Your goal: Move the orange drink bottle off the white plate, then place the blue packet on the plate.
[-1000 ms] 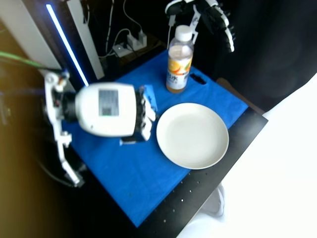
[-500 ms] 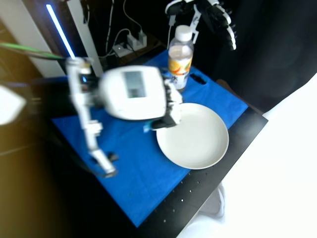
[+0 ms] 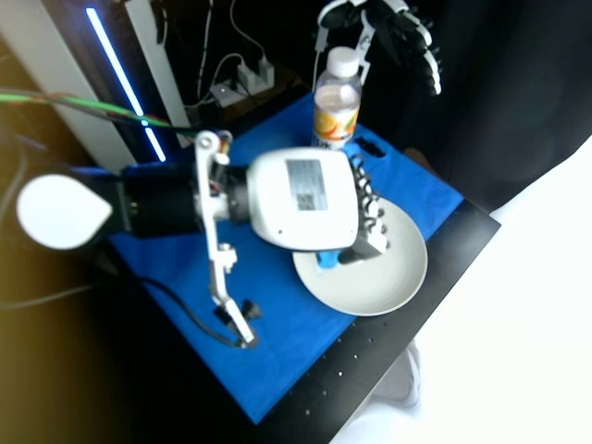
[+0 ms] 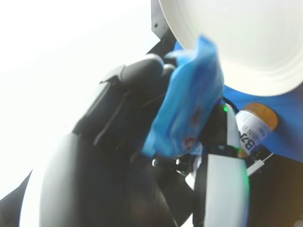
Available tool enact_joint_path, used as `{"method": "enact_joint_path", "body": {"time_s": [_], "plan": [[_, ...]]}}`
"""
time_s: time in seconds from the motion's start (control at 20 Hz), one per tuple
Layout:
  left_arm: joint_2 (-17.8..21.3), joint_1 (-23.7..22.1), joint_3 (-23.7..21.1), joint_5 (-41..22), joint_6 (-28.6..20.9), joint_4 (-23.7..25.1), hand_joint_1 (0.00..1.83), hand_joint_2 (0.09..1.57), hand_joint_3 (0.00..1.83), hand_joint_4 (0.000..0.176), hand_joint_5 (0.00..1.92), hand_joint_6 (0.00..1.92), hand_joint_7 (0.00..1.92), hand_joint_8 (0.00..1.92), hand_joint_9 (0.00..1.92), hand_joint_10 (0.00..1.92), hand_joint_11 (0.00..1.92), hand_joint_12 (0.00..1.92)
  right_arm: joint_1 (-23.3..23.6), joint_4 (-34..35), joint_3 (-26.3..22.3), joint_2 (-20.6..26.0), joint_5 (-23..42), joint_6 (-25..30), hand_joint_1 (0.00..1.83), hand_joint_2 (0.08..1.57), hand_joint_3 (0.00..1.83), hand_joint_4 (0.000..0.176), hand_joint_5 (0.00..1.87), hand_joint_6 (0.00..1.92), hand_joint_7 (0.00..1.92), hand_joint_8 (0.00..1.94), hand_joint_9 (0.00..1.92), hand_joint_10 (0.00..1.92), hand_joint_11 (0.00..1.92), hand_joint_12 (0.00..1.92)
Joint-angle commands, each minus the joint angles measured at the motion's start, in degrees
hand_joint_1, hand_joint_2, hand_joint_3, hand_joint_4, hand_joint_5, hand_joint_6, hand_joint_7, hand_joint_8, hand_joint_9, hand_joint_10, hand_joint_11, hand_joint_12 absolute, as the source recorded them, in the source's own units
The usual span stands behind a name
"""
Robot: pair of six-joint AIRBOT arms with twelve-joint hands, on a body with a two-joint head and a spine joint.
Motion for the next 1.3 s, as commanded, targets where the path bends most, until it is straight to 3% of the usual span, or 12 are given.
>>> {"method": "enact_joint_path", "body": {"time_s": [0.0,0.1,0.25,0.4,0.5,0.6,0.65,0.75,0.9,1.05,1.1,1.25], "plan": [[-0.06,-0.88,0.25,-7.45,-0.59,-1.02,0.51,0.80,0.00,0.176,0.00,0.00,0.00,0.00,0.00,0.00,0.00,0.00,1.15,3.15,0.58,-0.25,4.91,0.10,1.19,1.06,0.00,0.000,1.10,0.76,1.03,1.16,1.04,1.55,1.01,1.83],[0.03,-1.32,0.27,-7.16,-0.62,-0.43,0.47,0.84,0.02,0.176,0.00,0.00,0.00,0.00,0.00,0.00,0.00,0.00,1.08,3.73,1.90,-1.43,4.88,0.10,1.19,1.05,0.00,0.000,1.13,0.72,1.09,1.51,1.17,1.84,1.24,1.91],[0.13,-1.33,0.18,-7.32,-0.71,-0.40,0.43,0.90,0.01,0.176,0.00,0.00,0.00,0.00,0.00,0.00,0.00,0.00,0.47,3.98,3.22,-2.98,4.16,0.10,1.19,1.05,0.00,0.000,1.14,0.70,1.11,0.92,1.06,1.44,1.02,1.74],[0.13,-1.34,0.14,-7.56,-0.73,-0.39,0.41,0.90,0.00,0.176,0.00,0.00,0.00,0.00,0.00,0.00,0.00,0.00,-0.13,4.10,4.09,-3.85,3.40,0.12,1.26,1.09,0.00,0.000,1.08,0.56,1.03,1.15,1.02,1.21,0.92,1.62],[0.13,-1.34,0.14,-7.57,-0.73,-0.38,0.39,0.91,0.01,0.176,0.00,0.00,0.00,0.00,0.00,0.00,0.00,0.00,-0.66,4.39,4.79,-4.34,3.03,0.29,1.28,1.08,0.00,0.000,1.09,0.54,1.09,1.06,1.05,0.95,0.88,1.46],[0.13,-1.34,0.13,-7.61,-0.73,-0.37,0.42,0.89,0.00,0.176,0.00,0.00,0.00,0.00,0.00,0.00,0.00,0.00,-0.91,4.43,5.07,-4.53,2.91,0.53,1.21,1.06,0.00,0.000,1.12,0.68,1.10,0.91,1.07,1.20,0.95,1.61],[0.12,-1.35,0.12,-7.71,-0.73,-0.37,0.43,0.88,0.00,0.176,0.00,0.00,0.00,0.00,0.00,0.00,0.00,0.00,-1.13,4.56,5.40,-4.73,2.80,0.75,1.26,1.09,0.00,0.000,1.09,0.54,1.05,1.11,1.03,1.18,0.91,1.58],[0.03,-1.35,0.10,-7.81,-0.73,-0.42,0.47,0.89,0.00,0.176,0.00,0.00,0.00,0.00,0.00,0.00,0.00,0.00,-1.71,4.61,6.02,-5.21,2.63,1.65,1.28,1.07,0.00,0.000,1.11,0.50,1.10,1.03,1.10,0.96,0.95,1.39],[-0.23,-1.35,0.21,-8.15,-0.73,-0.55,0.62,0.76,0.00,0.176,0.00,0.00,0.00,0.00,0.00,0.00,0.00,0.00,-2.09,4.57,6.12,-5.45,2.01,2.06,1.26,1.09,0.00,0.000,1.07,0.56,1.05,1.13,1.09,1.30,1.02,1.66],[-0.20,-1.35,0.21,-8.54,-0.72,-0.59,0.67,0.72,0.00,0.176,0.00,0.00,0.00,0.00,0.00,0.00,0.00,0.00,-2.44,4.54,6.30,-5.72,1.49,2.14,1.27,1.06,0.00,0.000,1.09,0.64,1.15,0.87,1.16,0.59,0.93,1.12],[-0.21,-1.35,0.21,-8.59,-0.72,-0.61,0.64,0.74,0.01,0.176,0.00,0.00,0.00,0.00,0.00,0.00,0.00,0.00,-2.52,4.53,6.34,-5.78,1.36,2.15,1.37,1.06,0.00,0.000,1.04,0.69,1.11,0.75,1.10,0.95,0.93,1.03],[-0.41,-1.36,0.19,-8.79,-0.72,-0.67,0.65,0.71,0.00,0.176,0.00,0.00,0.00,0.00,0.00,0.00,0.00,0.00,-2.83,4.49,6.42,-5.92,1.03,2.47,1.39,1.07,0.00,0.000,0.98,0.85,1.11,0.70,1.06,1.04,0.91,0.92]]}}
